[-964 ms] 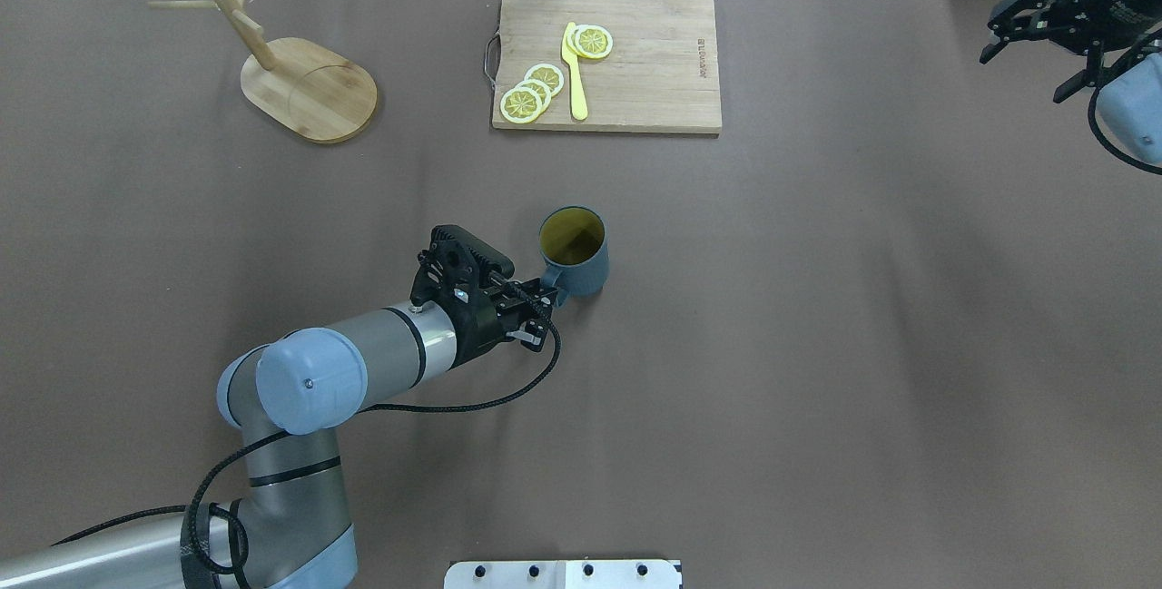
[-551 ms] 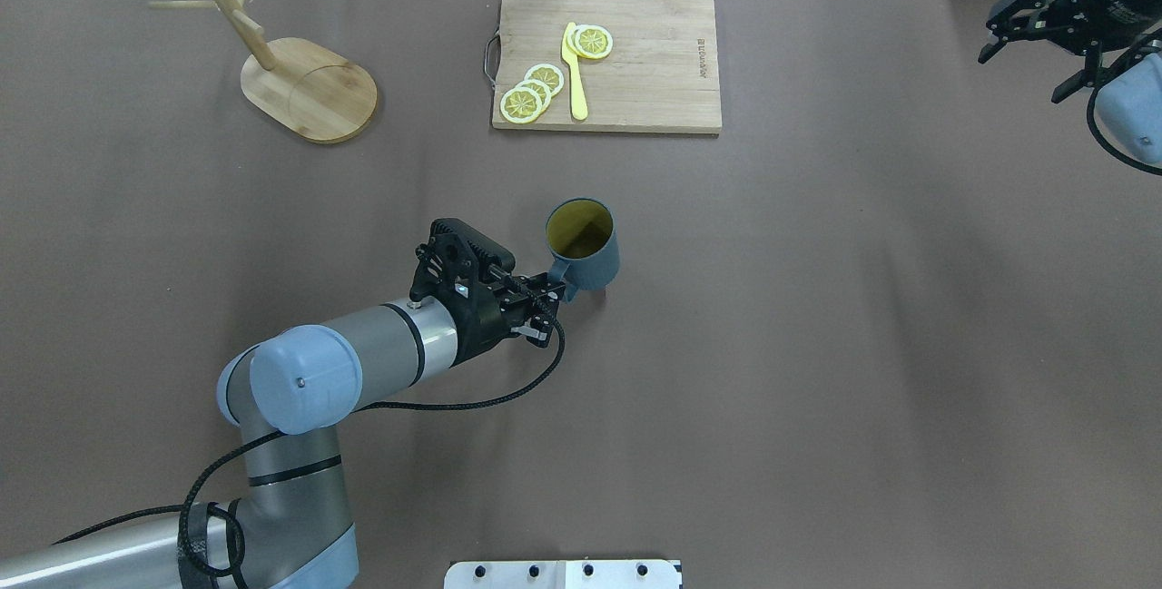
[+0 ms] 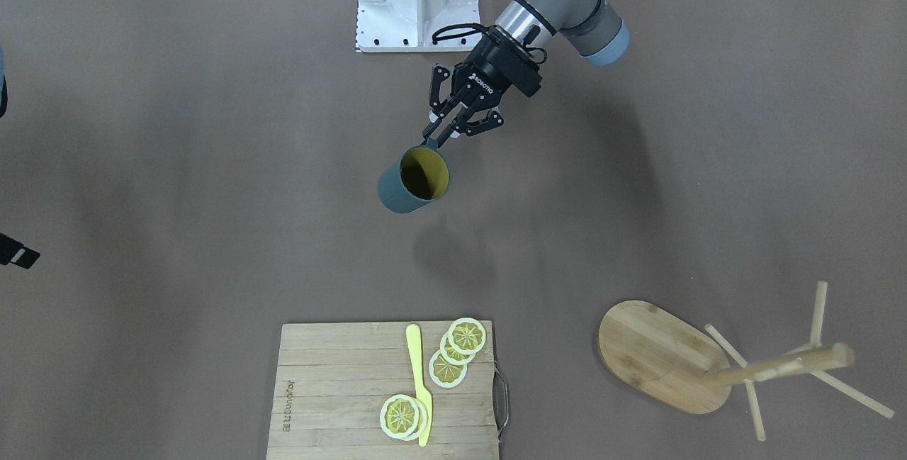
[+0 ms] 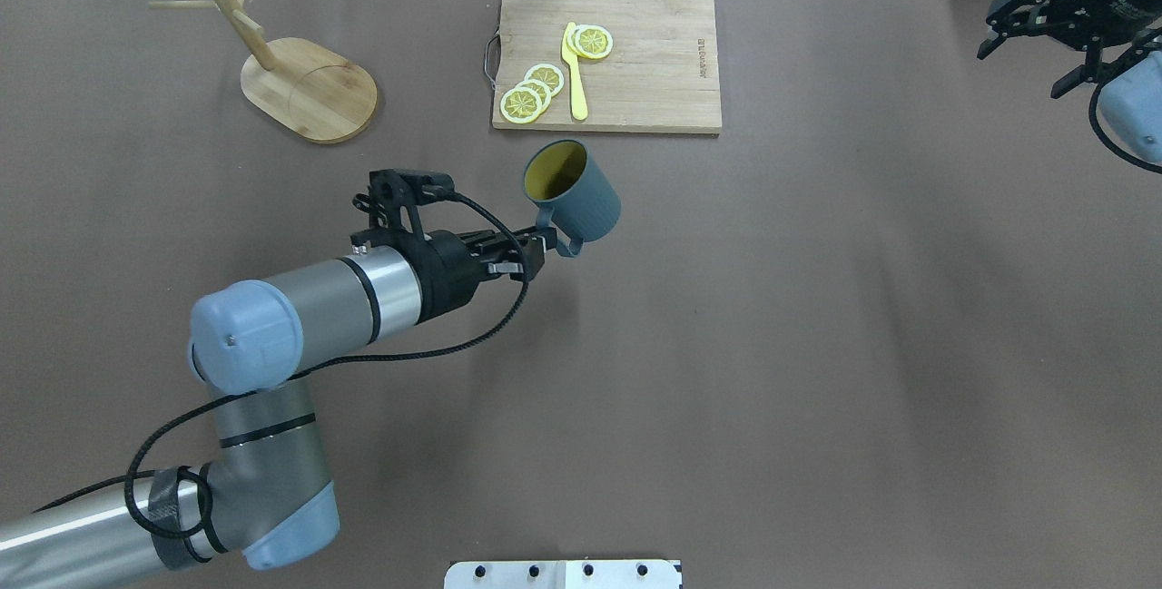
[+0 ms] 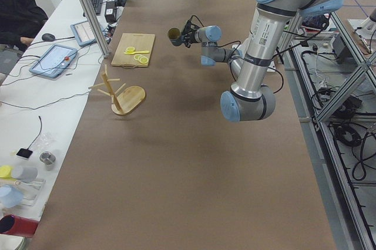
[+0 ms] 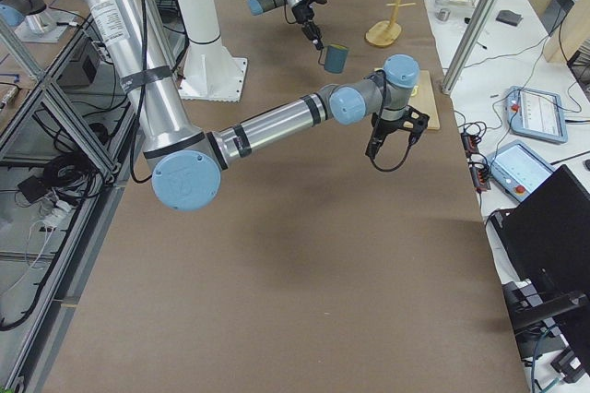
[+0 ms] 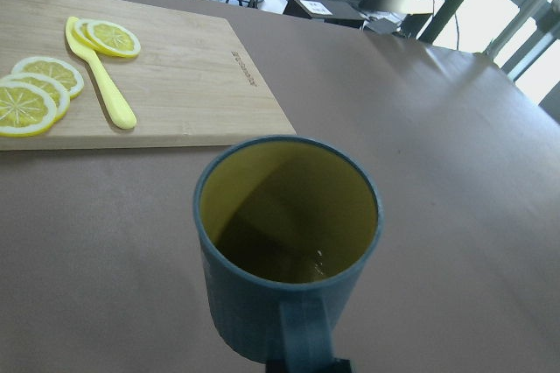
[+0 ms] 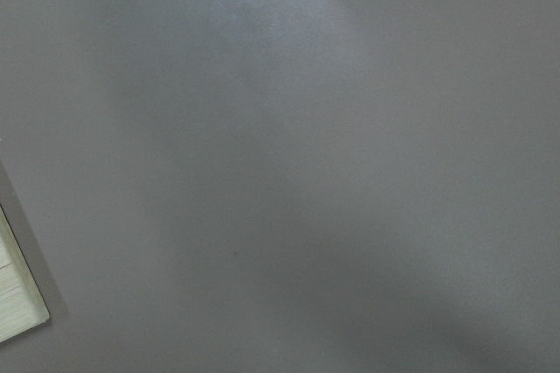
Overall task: Hang cup on storage rack
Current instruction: 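Lift the blue mug by its handle with the left gripper toward the stand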
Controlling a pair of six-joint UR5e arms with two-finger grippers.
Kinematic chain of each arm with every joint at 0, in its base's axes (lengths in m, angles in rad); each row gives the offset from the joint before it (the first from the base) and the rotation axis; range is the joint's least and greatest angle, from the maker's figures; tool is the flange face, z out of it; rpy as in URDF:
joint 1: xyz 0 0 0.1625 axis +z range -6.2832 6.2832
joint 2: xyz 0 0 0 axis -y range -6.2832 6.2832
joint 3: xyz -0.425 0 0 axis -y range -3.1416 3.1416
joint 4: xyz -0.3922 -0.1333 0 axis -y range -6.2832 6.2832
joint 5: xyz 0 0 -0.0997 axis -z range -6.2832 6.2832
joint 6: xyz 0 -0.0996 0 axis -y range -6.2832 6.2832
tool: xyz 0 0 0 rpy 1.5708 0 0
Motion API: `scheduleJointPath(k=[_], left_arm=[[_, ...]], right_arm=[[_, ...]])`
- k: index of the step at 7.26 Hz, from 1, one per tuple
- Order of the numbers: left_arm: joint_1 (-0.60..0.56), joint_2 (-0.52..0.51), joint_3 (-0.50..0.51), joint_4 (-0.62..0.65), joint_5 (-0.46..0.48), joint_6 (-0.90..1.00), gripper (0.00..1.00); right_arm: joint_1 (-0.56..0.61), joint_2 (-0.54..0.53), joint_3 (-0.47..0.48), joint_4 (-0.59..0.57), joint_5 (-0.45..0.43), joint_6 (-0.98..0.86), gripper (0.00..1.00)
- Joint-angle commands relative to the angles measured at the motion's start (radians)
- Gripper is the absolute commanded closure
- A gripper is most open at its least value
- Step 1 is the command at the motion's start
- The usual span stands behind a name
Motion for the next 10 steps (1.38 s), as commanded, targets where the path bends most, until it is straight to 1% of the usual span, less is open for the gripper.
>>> scheduleJointPath(k=[1,2,3,4,5,6,7,8,9,10], left_arm=[[-0.080,0.114,0.003,-0.205,-0.055,-0.190,1.00],[-0.133,0.142,0.004,-0.247,-0.122,-0.274,1.00],[-0.163,0.153,0.009,-0.298,-0.134,-0.383,1.00],[-0.187,0.168,0.028,-0.415,-0.135,-0.504,1.00],[-0.221,0.167,0.082,-0.539,-0.133,-0.659,1.00],[-0.271,0.167,0.164,-0.671,-0.133,-0.739,1.00],[-0.340,0.167,0.235,-0.756,-0.135,-0.851,1.00],[-0.396,0.167,0.280,-0.818,-0.135,-0.923,1.00],[-0.445,0.167,0.308,-0.846,-0.133,-0.959,1.00],[-0.451,0.153,0.322,-0.848,-0.112,-1.019,1.00]], right_arm=[[0.003,0.002,0.024,0.001,-0.006,-0.006,0.00],[0.004,0.006,0.033,0.001,-0.006,-0.006,0.00],[0.004,0.008,0.038,0.001,-0.006,-0.004,0.00],[0.004,0.014,0.041,0.001,-0.008,-0.003,0.00],[0.004,0.014,0.050,0.000,-0.009,-0.003,0.00],[0.004,0.019,0.062,0.000,-0.009,-0.001,0.00],[0.003,0.020,0.068,0.000,-0.009,0.007,0.00],[0.003,0.026,0.068,-0.002,-0.009,0.007,0.00],[0.003,0.037,0.068,-0.006,-0.009,0.008,0.00],[0.003,0.037,0.079,-0.008,-0.009,0.014,0.00]])
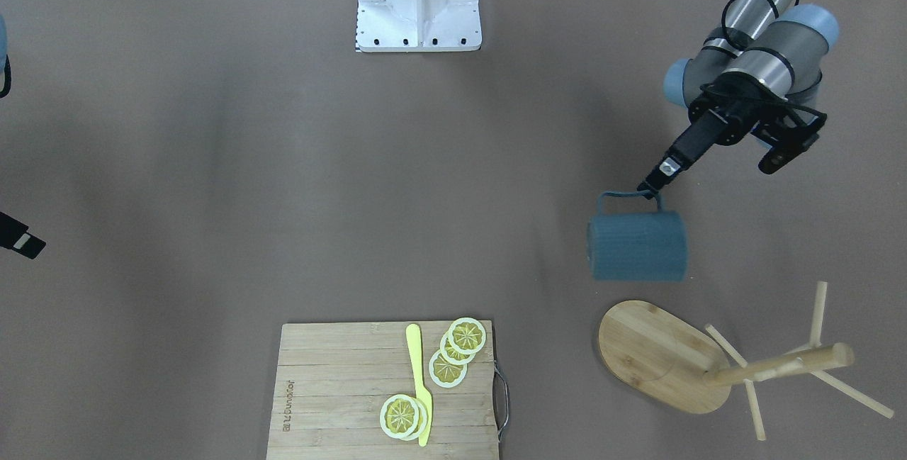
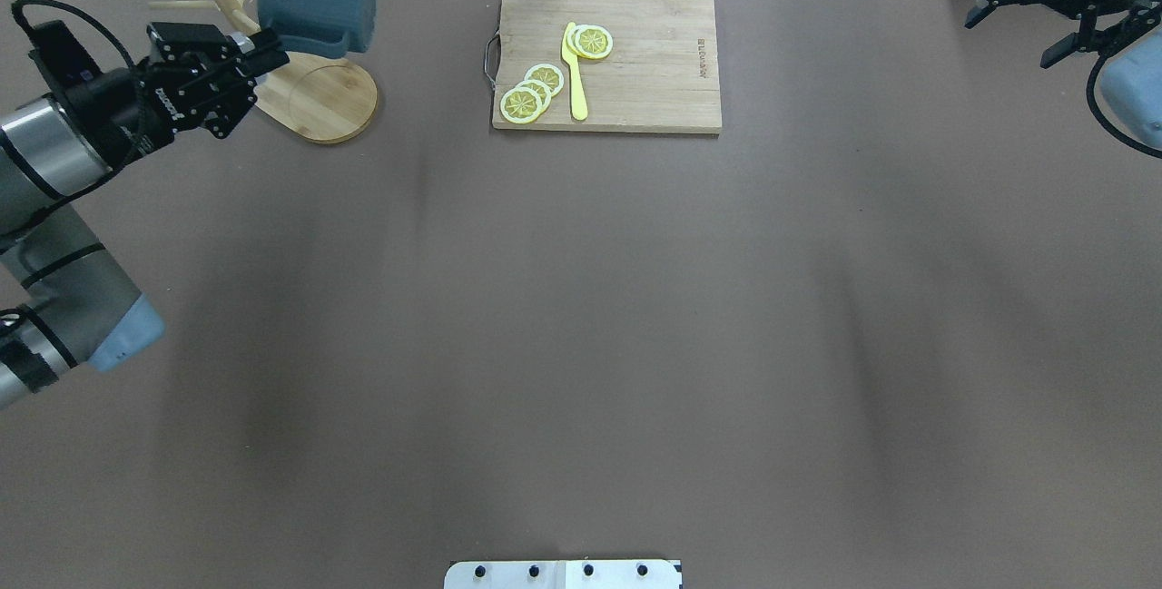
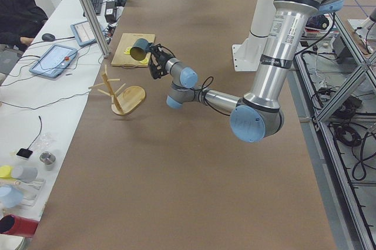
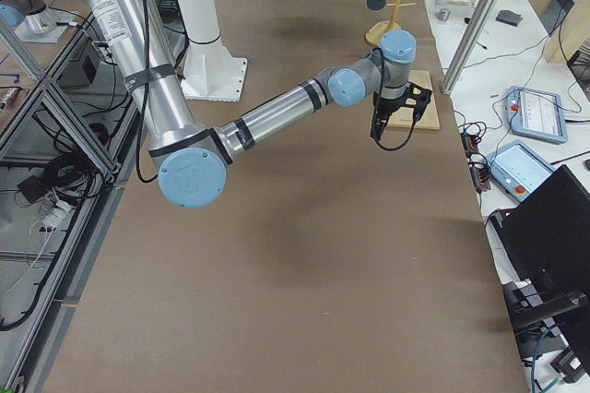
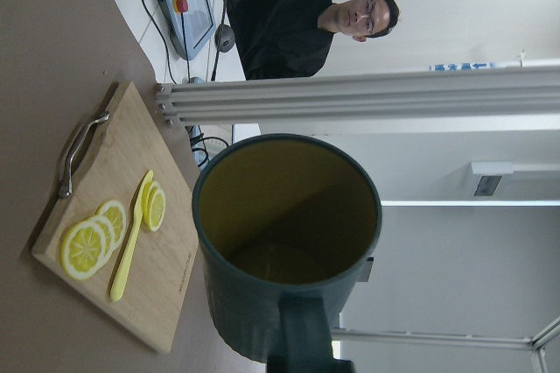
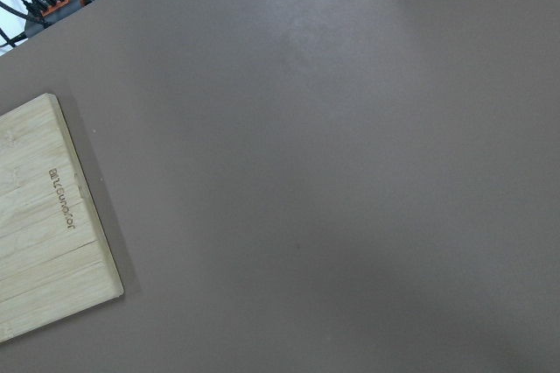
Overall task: Hang cup on storage rack
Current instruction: 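Lift the blue mug by its handle with the left gripper toward the stand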
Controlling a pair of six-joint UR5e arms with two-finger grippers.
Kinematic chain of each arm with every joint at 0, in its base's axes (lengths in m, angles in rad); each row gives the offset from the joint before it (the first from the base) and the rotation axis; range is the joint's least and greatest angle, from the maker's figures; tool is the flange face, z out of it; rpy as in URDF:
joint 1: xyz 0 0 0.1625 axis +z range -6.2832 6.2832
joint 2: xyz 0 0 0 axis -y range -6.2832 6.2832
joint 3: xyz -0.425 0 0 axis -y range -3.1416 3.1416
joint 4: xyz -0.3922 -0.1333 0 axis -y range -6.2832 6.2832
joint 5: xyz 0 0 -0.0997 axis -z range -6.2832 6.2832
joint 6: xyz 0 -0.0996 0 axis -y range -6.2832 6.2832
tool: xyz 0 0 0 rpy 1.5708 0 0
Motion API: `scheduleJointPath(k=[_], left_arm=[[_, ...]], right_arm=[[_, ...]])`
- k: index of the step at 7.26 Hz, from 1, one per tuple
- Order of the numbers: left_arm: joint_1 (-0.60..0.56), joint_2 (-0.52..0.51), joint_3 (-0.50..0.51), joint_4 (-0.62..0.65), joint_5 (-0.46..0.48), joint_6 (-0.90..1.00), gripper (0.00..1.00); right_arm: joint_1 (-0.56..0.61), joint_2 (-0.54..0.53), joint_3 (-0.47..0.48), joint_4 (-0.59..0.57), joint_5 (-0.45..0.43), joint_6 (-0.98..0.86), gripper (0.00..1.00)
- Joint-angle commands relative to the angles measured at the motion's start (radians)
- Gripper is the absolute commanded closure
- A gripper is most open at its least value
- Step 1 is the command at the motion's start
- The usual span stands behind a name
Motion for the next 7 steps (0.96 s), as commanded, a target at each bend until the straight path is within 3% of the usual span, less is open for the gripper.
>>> scheduleJointPath(k=[1,7], left_arm=[[-0.027,-0.024,0.043,-0.045,0.105,-0.170,1.00],[-0.030,-0.033,0.112,-0.091,0.155,-0.216,1.00]], right_arm=[[0.000,0.004,0.027,-0.006,0.002,0.007,0.00],[-0.002,-0.002,0.058,-0.007,0.003,0.021,0.00]])
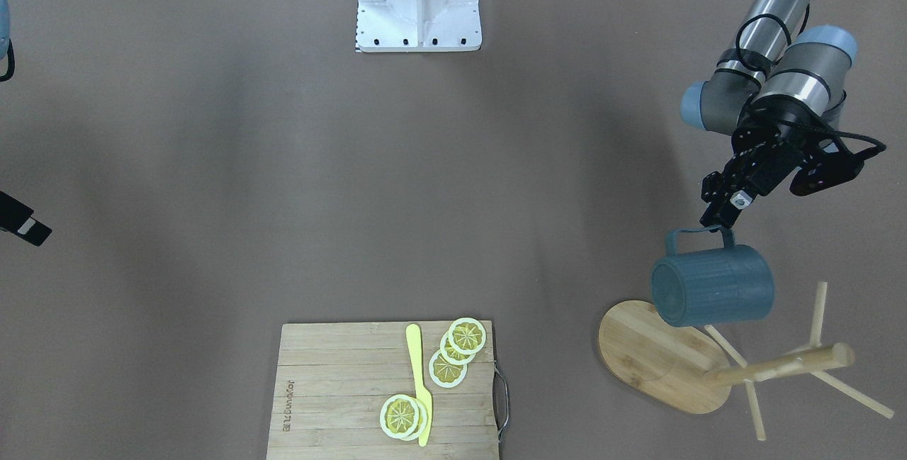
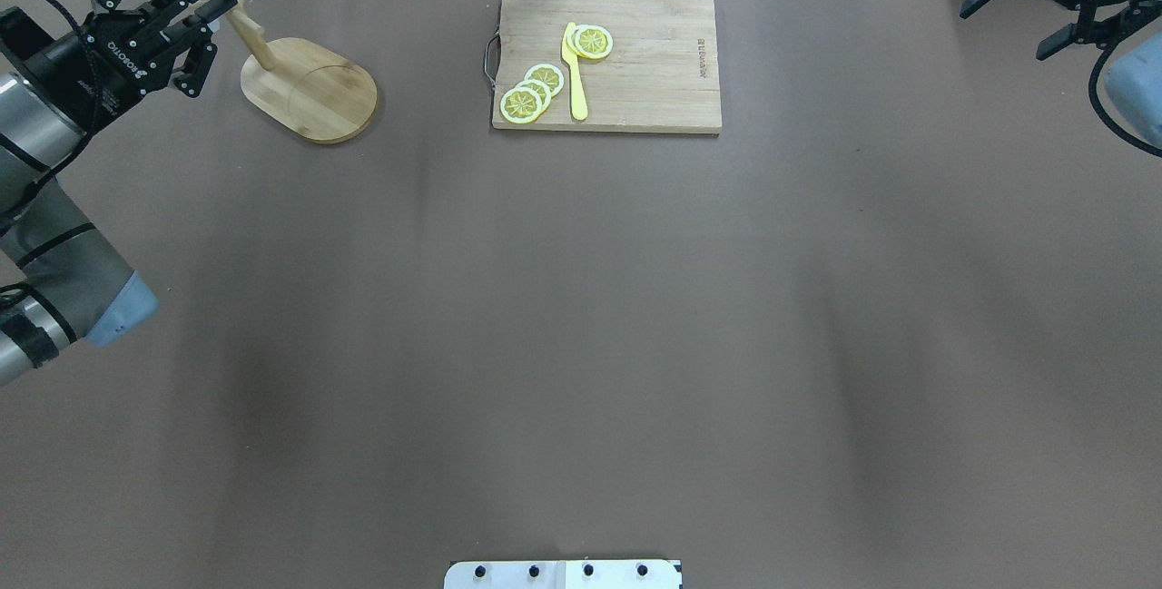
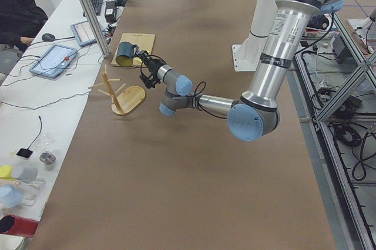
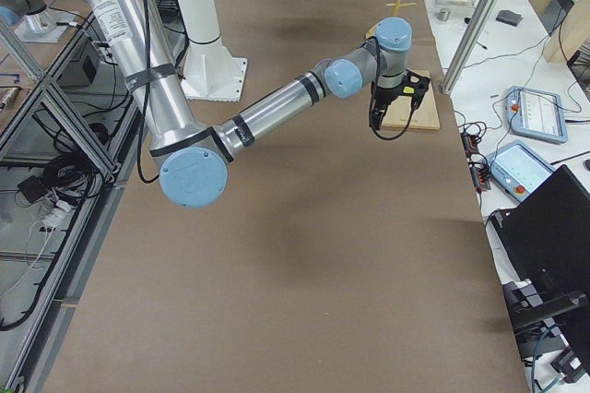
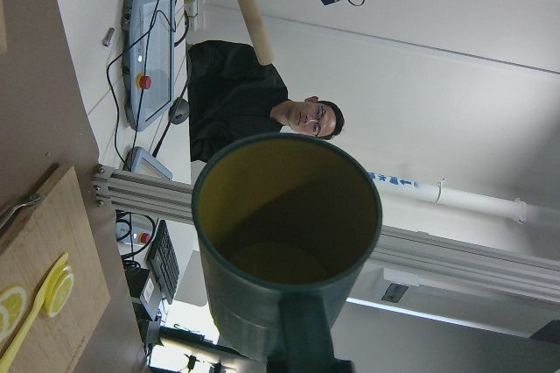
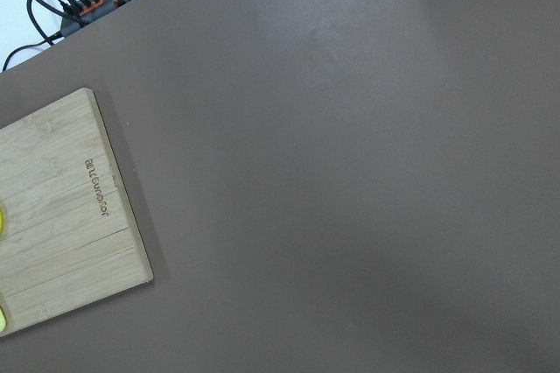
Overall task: Hang cup on storage rack
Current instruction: 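Align the mug handle over a wooden stand peg with the left gripper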
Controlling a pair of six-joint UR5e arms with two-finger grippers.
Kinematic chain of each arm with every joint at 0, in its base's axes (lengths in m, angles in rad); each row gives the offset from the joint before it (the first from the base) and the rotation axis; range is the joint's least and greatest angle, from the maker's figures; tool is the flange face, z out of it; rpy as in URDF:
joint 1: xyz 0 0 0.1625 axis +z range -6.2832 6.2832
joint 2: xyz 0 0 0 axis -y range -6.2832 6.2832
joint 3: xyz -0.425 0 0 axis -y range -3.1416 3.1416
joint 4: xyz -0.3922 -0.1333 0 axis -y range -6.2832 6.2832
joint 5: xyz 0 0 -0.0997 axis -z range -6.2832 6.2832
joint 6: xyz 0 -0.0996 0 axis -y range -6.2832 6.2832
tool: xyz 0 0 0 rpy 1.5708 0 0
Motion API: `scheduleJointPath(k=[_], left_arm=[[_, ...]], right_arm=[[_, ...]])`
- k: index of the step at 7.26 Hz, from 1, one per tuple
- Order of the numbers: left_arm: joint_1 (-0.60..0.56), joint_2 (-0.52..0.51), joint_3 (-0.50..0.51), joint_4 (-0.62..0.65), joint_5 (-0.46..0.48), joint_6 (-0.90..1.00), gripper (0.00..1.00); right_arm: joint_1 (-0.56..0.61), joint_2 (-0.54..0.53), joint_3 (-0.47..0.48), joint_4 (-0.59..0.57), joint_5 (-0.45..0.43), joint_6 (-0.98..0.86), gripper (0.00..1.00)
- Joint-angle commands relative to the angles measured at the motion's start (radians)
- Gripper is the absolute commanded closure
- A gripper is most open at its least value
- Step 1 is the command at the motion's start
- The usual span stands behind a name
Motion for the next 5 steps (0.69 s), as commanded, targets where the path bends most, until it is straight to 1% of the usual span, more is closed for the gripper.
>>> scheduleJointPath(k=[1,2,3,5], left_arm=[[0.001,-0.016,0.029,0.001,0.022,-0.005,1.00],[0.001,-0.087,0.078,0.003,0.020,-0.006,1.00],[0.006,-0.117,0.085,0.010,0.020,-0.005,1.00],[0.007,-0.137,0.101,0.018,0.020,-0.002,1.00]], right_arm=[[0.000,-0.005,0.006,-0.002,0.001,0.000,0.00],[-0.002,-0.006,0.006,0.000,0.000,0.002,0.00],[-0.002,-0.006,0.006,0.000,0.000,0.002,0.00],[-0.002,-0.005,0.005,-0.002,0.001,0.000,0.00]])
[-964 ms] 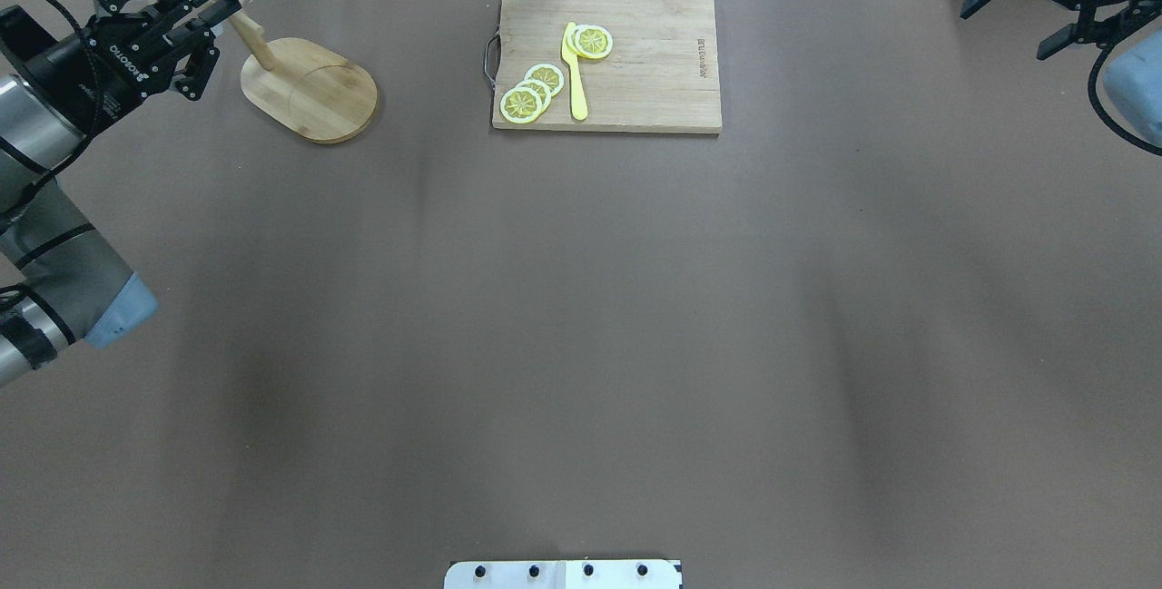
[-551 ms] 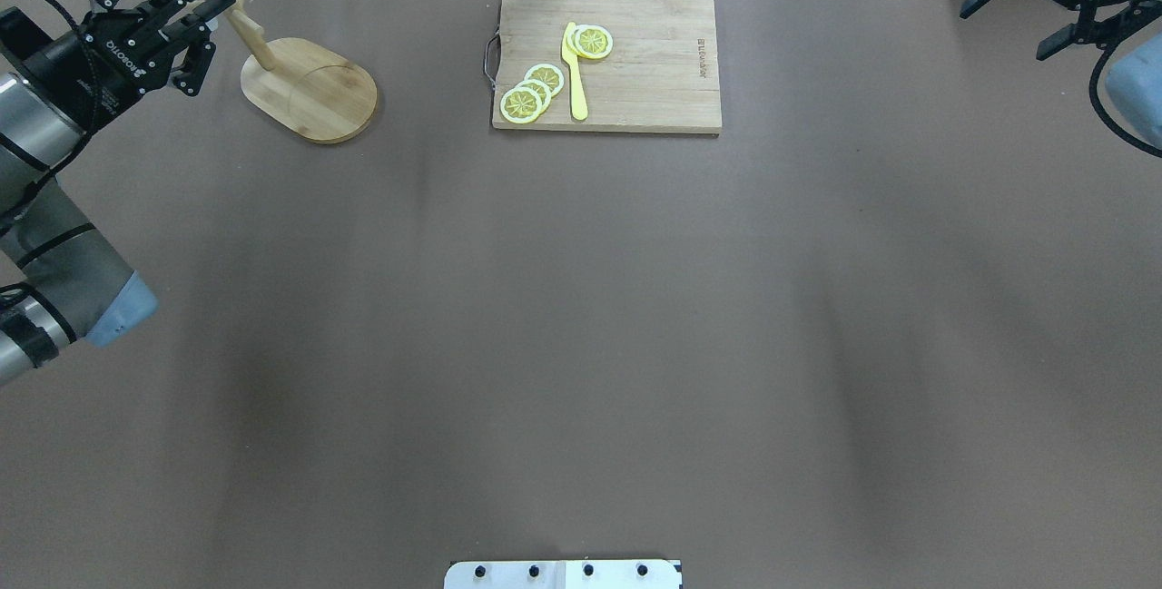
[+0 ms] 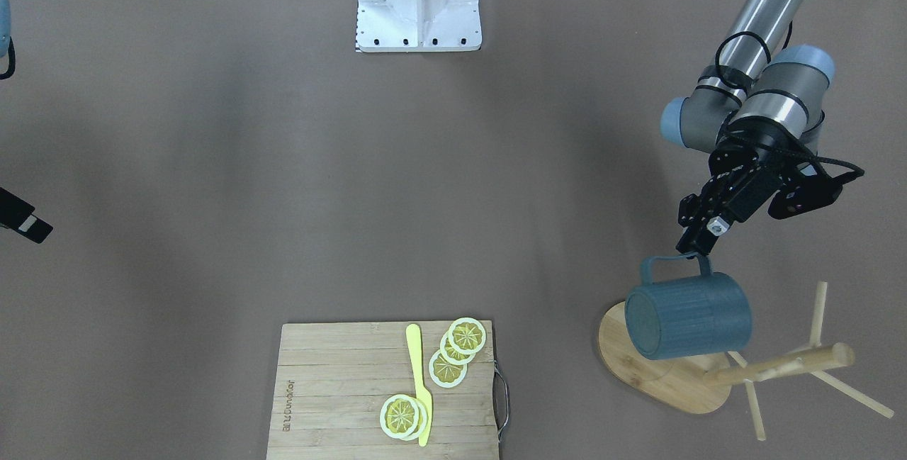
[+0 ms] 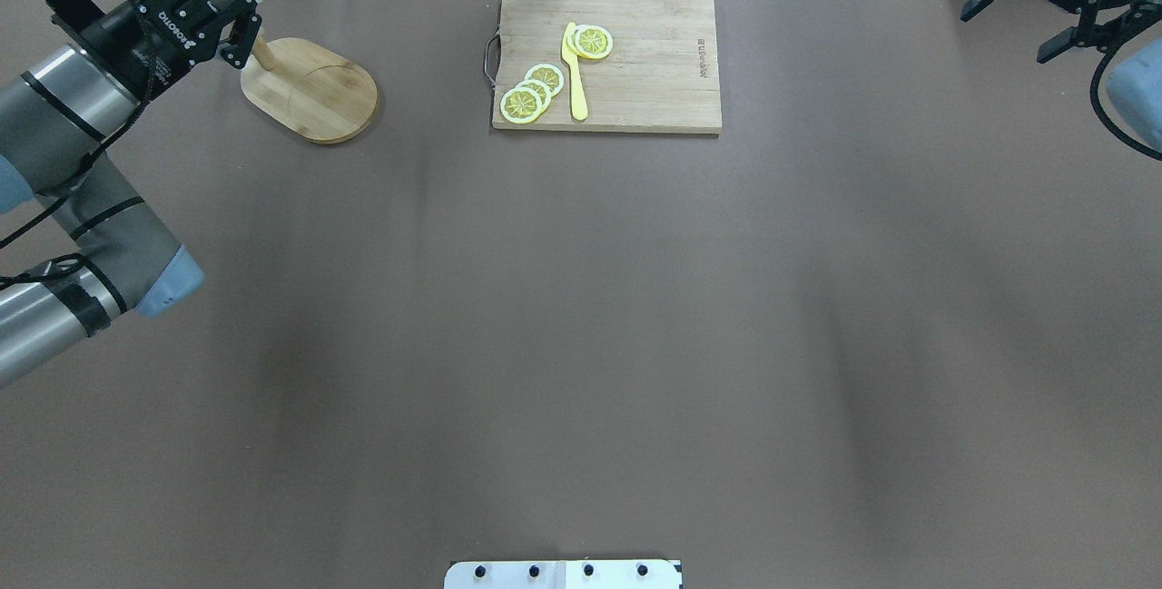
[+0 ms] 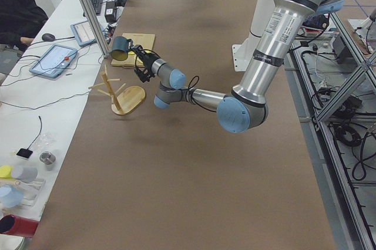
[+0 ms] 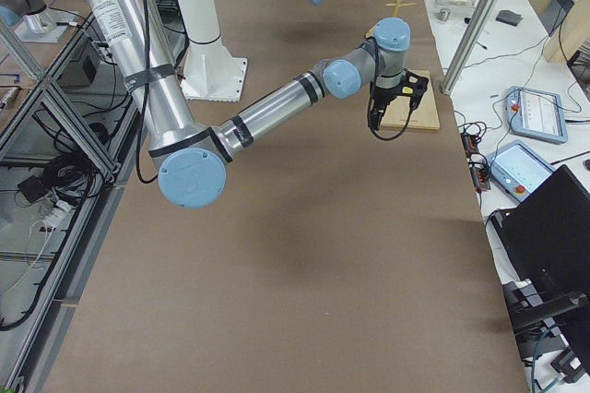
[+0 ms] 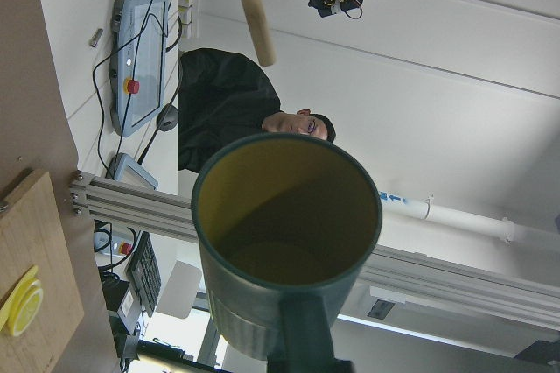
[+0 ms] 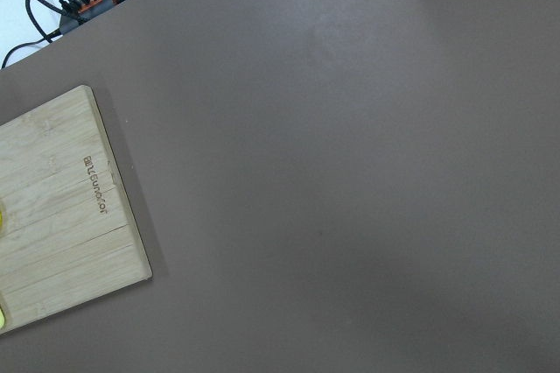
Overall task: Hang cup on storage rack
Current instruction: 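Align the mug handle over a wooden stand peg with the left gripper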
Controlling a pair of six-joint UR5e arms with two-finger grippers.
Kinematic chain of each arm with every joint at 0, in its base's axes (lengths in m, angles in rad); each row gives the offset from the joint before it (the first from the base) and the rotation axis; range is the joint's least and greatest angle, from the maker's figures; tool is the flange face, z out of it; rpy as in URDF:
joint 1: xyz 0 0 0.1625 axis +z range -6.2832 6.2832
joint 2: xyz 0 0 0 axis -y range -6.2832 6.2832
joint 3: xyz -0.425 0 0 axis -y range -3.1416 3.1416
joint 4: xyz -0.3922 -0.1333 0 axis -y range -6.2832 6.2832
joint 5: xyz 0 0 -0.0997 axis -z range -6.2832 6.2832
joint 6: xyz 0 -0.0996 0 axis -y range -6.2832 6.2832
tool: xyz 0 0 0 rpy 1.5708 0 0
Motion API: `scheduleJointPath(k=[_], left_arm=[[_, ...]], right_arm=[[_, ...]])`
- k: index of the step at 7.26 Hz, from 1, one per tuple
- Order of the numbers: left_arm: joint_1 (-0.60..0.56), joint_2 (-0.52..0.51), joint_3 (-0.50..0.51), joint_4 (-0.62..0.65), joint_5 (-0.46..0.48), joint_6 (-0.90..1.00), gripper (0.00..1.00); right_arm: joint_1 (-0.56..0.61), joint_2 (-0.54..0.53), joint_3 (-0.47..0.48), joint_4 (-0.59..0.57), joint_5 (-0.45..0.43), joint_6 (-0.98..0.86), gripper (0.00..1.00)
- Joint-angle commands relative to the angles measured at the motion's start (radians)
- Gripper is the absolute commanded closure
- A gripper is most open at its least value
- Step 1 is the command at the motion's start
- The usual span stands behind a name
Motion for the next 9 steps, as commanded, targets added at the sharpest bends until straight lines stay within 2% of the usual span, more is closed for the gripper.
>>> scheduleJointPath(k=[1,9], left_arm=[[0.000,-0.018,0.032,0.015,0.002,0.000,1.00],[-0.059,-0.041,0.095,0.071,-0.004,-0.051,1.00]], right_arm=[[-0.002,0.001,-0.001,-0.001,0.001,0.000,0.00],[-0.003,0.010,0.012,-0.026,0.000,0.000,0.00]])
